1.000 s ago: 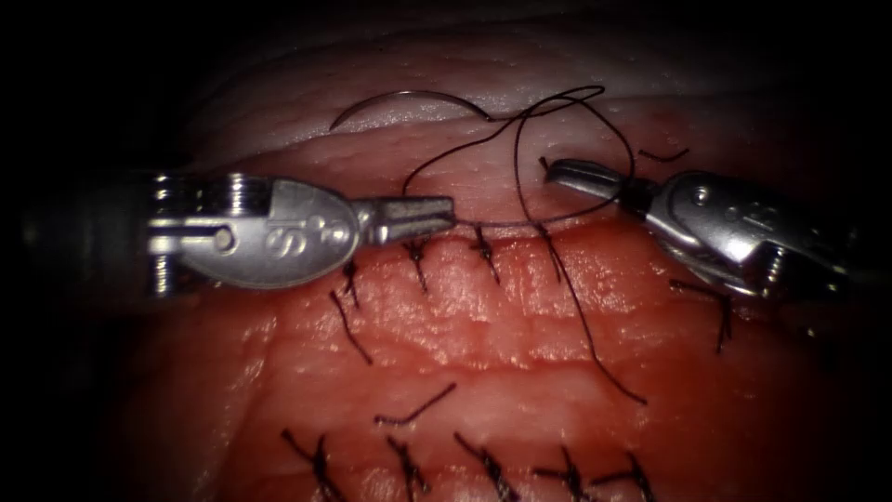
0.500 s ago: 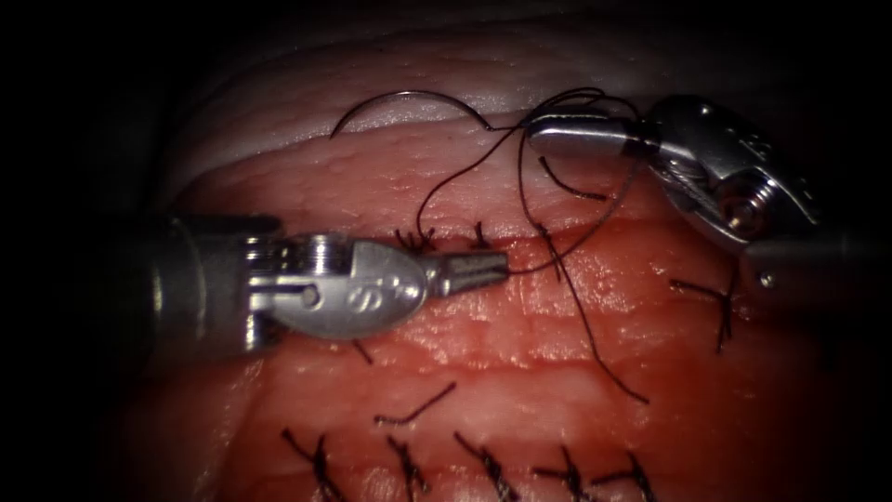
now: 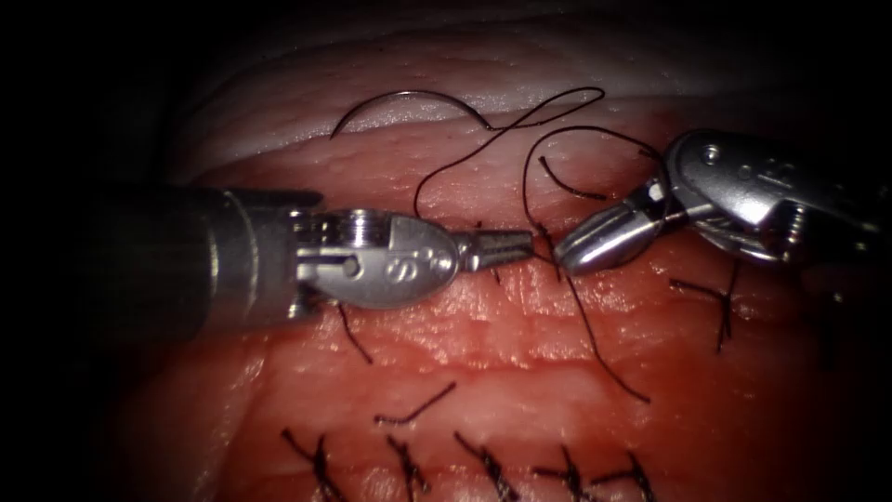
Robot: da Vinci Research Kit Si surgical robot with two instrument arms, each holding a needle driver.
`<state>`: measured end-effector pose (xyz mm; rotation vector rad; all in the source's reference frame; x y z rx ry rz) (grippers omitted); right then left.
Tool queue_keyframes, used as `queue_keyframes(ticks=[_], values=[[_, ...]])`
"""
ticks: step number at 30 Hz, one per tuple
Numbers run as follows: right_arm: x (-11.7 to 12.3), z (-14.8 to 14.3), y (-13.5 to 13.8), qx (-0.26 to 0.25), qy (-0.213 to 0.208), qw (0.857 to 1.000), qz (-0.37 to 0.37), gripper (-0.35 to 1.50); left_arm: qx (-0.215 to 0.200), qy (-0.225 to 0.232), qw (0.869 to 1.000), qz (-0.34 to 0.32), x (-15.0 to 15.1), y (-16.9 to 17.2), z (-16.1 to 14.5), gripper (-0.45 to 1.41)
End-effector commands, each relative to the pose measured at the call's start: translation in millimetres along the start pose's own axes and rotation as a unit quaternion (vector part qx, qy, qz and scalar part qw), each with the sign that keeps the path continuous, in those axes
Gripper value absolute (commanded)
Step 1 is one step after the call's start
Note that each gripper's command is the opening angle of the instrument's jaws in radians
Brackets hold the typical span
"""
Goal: Wound Closure
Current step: Wrap suture once clockwise around right grasper, then fetch loose end of suture with right hand
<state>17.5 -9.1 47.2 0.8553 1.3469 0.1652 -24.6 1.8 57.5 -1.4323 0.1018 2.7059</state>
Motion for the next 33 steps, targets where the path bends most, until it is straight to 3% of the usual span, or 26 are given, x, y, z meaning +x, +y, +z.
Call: queue_keyframes(ticks=[1,5,9,10,11,12,14,15,16,24,30,33], values=[[-0.7,0.7,0.2,0.011,-0.014,1.000,-0.005,-0.35,0.000,0.001,1.000,0.000,-0.1,0.0,0.7,-0.45],[-2.3,1.7,-1.2,0.036,-0.049,0.998,-0.021,-0.11,0.001,0.002,1.000,-0.004,-0.1,0.3,0.9,-0.45],[-3.8,2.6,-2.3,0.058,-0.085,0.994,-0.042,-0.01,0.000,0.005,1.000,-0.004,0.1,0.2,1.2,-0.45],[-4.1,2.7,-2.5,0.064,-0.101,0.992,-0.047,0.32,0.000,0.006,1.000,-0.004,0.1,0.1,1.4,-0.45],[-4.1,2.8,-2.5,0.065,-0.107,0.991,-0.050,0.49,0.000,0.006,1.000,-0.004,0.1,0.1,1.5,-0.45],[-4.2,2.8,-2.5,0.068,-0.117,0.989,-0.058,0.93,-0.001,0.007,1.000,-0.004,0.1,0.0,1.6,-0.45],[-4.2,2.7,-2.5,0.069,-0.122,0.988,-0.059,1.01,-0.001,0.008,1.000,-0.007,0.0,-0.1,1.6,-0.45],[-4.4,2.8,-2.6,0.073,-0.134,0.985,-0.074,1.20,-0.002,0.009,1.000,-0.009,-0.2,-0.2,1.6,-0.45],[-4.6,2.8,-2.7,0.076,-0.144,0.984,-0.077,1.26,-0.002,0.010,1.000,-0.009,-0.2,-0.3,1.6,-0.45],[-7.2,3.6,-2.7,0.082,-0.190,0.972,-0.108,1.36,-0.005,0.013,1.000,-0.015,-0.6,-0.1,1.1,-0.45],[-7.7,3.7,-1.6,0.074,-0.199,0.970,-0.122,1.40,-0.005,0.014,1.000,-0.018,-0.7,0.4,1.2,-0.45],[-7.7,3.7,-1.6,0.075,-0.198,0.969,-0.127,1.23,-0.006,0.014,1.000,-0.019,-0.7,0.6,1.3,-0.45]])
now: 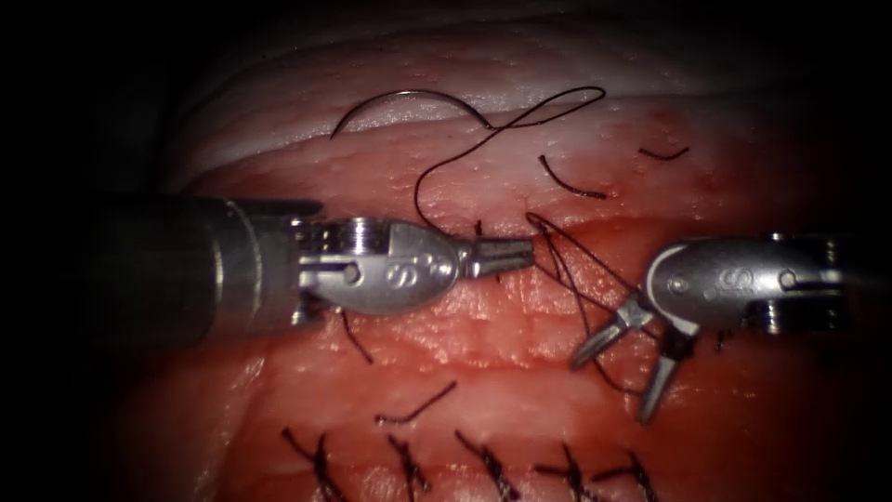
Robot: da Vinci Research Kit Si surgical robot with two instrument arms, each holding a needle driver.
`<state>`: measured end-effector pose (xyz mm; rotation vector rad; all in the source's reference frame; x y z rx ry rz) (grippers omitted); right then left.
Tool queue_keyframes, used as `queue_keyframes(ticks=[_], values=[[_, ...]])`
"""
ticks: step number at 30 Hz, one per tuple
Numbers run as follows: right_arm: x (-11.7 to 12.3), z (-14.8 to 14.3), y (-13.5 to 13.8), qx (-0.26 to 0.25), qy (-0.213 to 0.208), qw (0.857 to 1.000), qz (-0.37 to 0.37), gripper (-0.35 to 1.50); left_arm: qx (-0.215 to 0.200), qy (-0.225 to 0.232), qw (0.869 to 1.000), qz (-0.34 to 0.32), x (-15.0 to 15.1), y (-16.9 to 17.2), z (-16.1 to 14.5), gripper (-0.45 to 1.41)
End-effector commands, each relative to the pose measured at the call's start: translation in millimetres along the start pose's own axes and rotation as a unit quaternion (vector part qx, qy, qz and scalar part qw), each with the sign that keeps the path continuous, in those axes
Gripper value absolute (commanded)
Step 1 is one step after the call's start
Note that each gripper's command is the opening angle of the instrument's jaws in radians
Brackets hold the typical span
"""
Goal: Wound Closure
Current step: Fetch loose end of suture with right hand, then pull upward with right gripper and downward with left needle holder to tighten
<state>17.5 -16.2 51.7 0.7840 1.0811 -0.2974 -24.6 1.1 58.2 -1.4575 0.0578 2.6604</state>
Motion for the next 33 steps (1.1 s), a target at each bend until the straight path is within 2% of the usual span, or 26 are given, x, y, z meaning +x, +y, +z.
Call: queue_keyframes(ticks=[1,2,3,4,5,6,14,17,18,23,28,33], values=[[-0.1,0.6,0.7,-0.001,0.004,1.000,-0.002,1.16,-0.001,0.002,1.000,0.001,-0.2,0.0,0.8,-0.45],[-0.1,0.6,0.7,-0.002,0.007,1.000,-0.005,1.01,-0.001,0.002,1.000,0.002,-0.2,0.0,0.8,-0.45],[-0.1,0.5,0.7,-0.003,0.012,1.000,-0.005,0.73,-0.001,0.003,1.000,0.002,-0.2,0.1,0.8,-0.45],[-0.1,0.3,0.6,-0.003,0.013,1.000,-0.005,0.24,-0.002,0.003,1.000,0.003,-0.2,0.1,0.8,-0.45],[-0.1,0.2,0.6,-0.003,0.015,1.000,-0.005,-0.15,-0.002,0.003,1.000,0.003,-0.3,0.1,0.7,-0.45],[-0.1,0.0,0.7,-0.002,0.015,1.000,-0.005,-0.35,-0.002,0.004,1.000,0.003,-0.3,0.2,0.7,-0.45],[0.7,-0.9,1.9,-0.015,0.030,0.999,0.024,-0.35,-0.004,0.005,1.000,0.002,-0.3,0.6,0.3,-0.45],[1.2,-1.2,2.5,-0.023,0.049,0.998,0.044,-0.35,-0.004,0.005,1.000,0.001,-0.2,1.0,0.2,-0.45],[1.5,-1.8,3.2,-0.037,0.077,0.995,0.059,-0.35,-0.004,0.005,1.000,0.001,-0.1,1.2,0.1,-0.45],[2.0,-3.9,5.0,-0.084,0.143,0.981,0.099,-0.35,-0.006,0.005,1.000,0.004,0.1,2.0,-0.3,-0.45],[1.8,-5.6,6.5,-0.140,0.183,0.960,0.156,-0.35,-0.010,0.004,1.000,0.009,0.8,3.5,-0.9,-0.45],[0.9,-6.3,8.0,-0.186,0.185,0.947,0.184,-0.35,-0.024,-0.002,1.000,0.014,1.7,5.4,-2.2,-0.45]])
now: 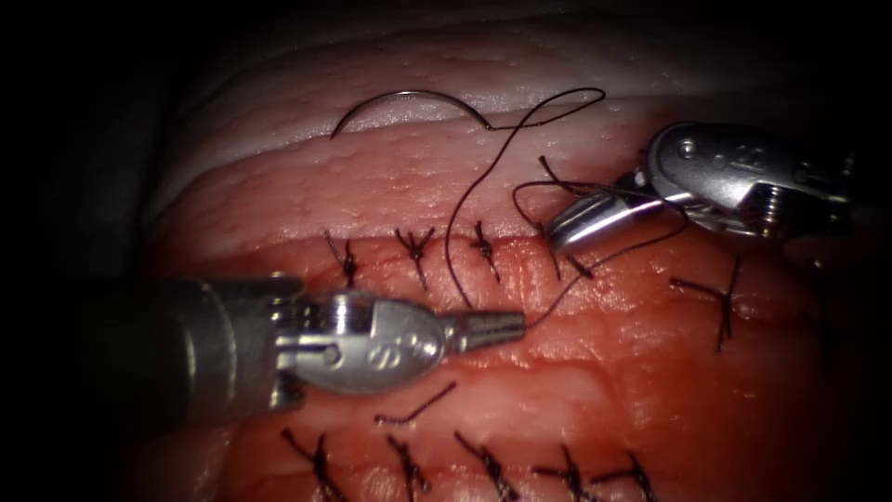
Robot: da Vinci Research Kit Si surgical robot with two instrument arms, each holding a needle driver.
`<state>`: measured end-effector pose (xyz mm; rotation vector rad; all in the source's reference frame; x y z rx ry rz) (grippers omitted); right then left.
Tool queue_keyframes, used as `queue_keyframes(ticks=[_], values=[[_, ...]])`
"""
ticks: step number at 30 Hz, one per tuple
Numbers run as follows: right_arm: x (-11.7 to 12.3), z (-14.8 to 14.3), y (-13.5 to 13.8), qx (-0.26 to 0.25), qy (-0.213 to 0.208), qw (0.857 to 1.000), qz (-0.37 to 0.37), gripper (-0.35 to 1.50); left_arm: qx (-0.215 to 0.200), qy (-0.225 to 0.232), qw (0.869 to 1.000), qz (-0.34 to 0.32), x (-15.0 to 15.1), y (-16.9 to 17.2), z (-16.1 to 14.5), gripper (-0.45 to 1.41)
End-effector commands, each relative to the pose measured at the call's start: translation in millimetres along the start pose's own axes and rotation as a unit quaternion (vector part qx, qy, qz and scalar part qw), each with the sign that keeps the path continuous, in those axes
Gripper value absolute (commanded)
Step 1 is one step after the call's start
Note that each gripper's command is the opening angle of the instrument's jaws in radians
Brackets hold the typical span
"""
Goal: Wound Closure
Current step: Pull upward with right gripper and downward with left needle holder to tighten
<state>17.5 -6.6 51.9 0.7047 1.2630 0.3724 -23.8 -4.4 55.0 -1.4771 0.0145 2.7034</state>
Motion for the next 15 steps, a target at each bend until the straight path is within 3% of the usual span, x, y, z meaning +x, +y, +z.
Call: queue_keyframes(ticks=[1,15], values=[[-0.2,0.7,1.4,-0.015,0.002,1.000,0.002,-0.35,-0.003,-0.003,1.000,0.002,0.3,0.5,0.4,-0.45],[-0.2,0.0,4.8,-0.094,0.007,0.995,0.029,-0.35,-0.052,-0.050,0.997,0.035,5.2,5.5,-5.8,-0.45]])
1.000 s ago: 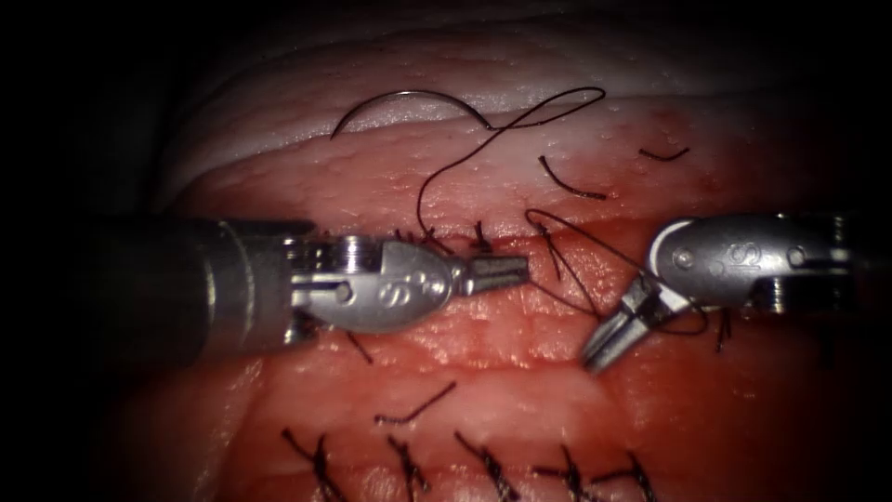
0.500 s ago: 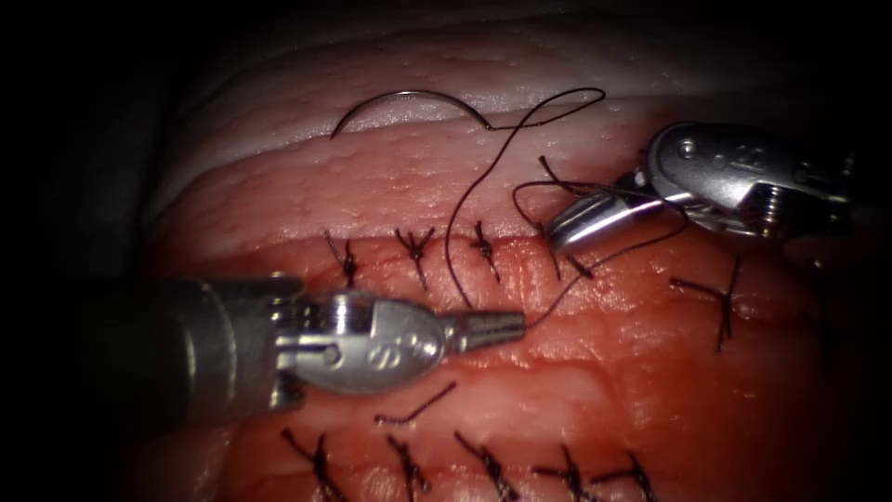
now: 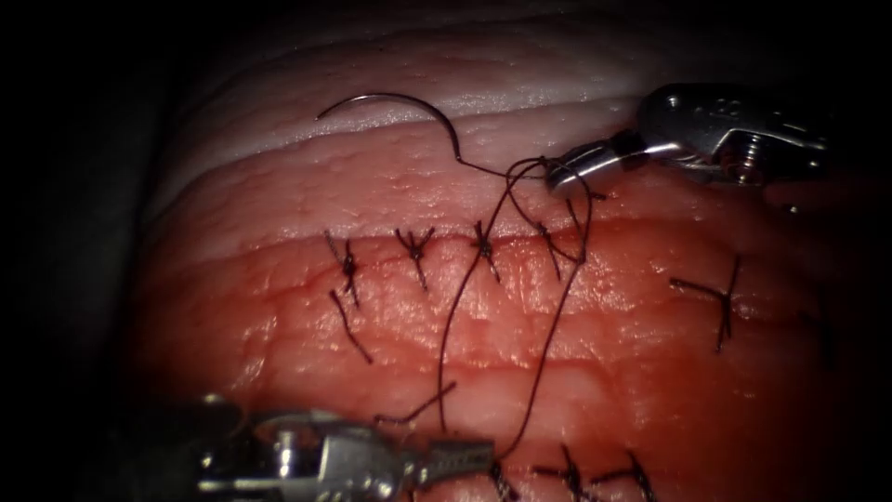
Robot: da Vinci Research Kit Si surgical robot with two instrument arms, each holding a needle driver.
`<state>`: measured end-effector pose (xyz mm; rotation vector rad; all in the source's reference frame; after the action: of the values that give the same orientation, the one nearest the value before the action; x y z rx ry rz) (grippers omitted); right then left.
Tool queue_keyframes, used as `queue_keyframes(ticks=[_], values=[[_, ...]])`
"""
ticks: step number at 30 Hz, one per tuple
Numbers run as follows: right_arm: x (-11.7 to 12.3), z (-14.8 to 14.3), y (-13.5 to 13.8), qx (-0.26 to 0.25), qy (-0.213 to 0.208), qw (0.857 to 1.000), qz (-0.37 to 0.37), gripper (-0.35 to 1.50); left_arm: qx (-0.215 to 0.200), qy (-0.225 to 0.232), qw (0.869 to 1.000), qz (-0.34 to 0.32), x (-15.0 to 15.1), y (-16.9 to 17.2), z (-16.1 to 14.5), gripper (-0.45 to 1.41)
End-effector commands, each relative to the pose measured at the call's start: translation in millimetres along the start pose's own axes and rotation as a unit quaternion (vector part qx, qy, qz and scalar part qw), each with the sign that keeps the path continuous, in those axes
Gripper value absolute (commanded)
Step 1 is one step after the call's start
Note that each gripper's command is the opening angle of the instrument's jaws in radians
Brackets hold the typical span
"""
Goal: Wound Closure
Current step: Pull upward with right gripper and downward with left needle holder to tighten
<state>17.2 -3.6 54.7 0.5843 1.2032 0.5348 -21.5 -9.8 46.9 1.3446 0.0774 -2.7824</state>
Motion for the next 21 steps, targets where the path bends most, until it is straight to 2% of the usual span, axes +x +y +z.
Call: queue_keyframes(ticks=[1,10,21], values=[[0.1,0.9,0.9,-0.008,0.003,1.000,0.001,-0.35,-0.006,-0.002,1.000,0.002,0.2,0.4,0.3,-0.45],[0.3,1.2,3.0,-0.068,0.001,0.998,0.018,-0.35,-0.058,-0.021,0.998,0.027,2.9,3.7,-2.7,-0.45],[0.4,1.3,4.3,-0.095,0.005,0.995,0.025,-0.35,-0.155,-0.030,0.985,0.066,4.8,8.6,-3.3,-0.45]])
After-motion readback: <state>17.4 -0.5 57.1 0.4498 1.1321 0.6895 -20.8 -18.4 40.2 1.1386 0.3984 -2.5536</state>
